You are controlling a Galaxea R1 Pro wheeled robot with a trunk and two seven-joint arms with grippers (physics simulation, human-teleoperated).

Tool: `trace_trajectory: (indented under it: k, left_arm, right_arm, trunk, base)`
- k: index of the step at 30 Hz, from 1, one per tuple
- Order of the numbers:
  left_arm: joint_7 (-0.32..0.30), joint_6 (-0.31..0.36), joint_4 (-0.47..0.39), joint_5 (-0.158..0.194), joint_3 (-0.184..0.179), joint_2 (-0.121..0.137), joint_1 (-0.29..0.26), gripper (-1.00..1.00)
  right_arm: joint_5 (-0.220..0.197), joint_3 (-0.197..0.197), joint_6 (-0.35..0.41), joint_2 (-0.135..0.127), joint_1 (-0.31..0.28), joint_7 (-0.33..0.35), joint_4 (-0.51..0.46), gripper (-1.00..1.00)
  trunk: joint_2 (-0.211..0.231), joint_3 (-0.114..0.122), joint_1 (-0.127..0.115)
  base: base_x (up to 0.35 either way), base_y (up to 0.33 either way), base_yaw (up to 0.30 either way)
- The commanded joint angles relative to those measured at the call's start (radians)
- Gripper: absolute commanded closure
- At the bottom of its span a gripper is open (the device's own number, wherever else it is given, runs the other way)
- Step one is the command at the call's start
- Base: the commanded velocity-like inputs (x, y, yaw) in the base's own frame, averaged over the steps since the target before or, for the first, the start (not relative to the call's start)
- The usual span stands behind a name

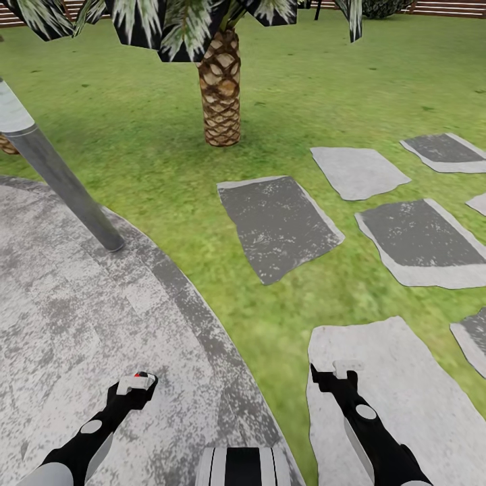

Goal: Pick up the pesticide atomizer in the garden and spray insectifuge to fully cover both potted plants in the garden.

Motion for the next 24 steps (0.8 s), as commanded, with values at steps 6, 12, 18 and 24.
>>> trace_trajectory:
  k: [6, 12, 18, 24]
  left_arm:
    - [-0.007, -0.003, -0.007, -0.004, 0.008, -0.001, 0.000, -1.00]
    - [-0.007, -0.003, -0.012, -0.004, 0.009, -0.001, 0.000, 1.00]
    - [-0.007, -0.003, -0.011, -0.004, 0.009, -0.001, 0.000, 1.00]
    - [-0.007, -0.003, -0.012, -0.004, 0.009, 0.000, 0.000, 1.00]
  right_arm:
    - [0.001, -0.001, -0.003, 0.000, 0.000, -0.002, 0.002, -1.00]
    - [0.001, -0.001, -0.003, 0.000, 0.000, -0.001, 0.002, -1.00]
    - [0.001, -0.001, -0.003, 0.000, 0.000, -0.002, 0.002, -1.00]
    - [0.001, -0.001, -0.003, 0.000, 0.000, -0.002, 0.002, -1.00]
  trunk:
    - [0.000, -0.001, 0.000]
    - [0.000, -0.001, 0.000]
    - [0.000, -0.001, 0.000]
    - [0.000, -0.001, 0.000]
  base:
    - [0.000, 0.000, 0.000]
    - [0.000, 0.000, 0.000]
    - [0.000, 0.000, 0.000]
    - [0.000, 0.000, 0.000]
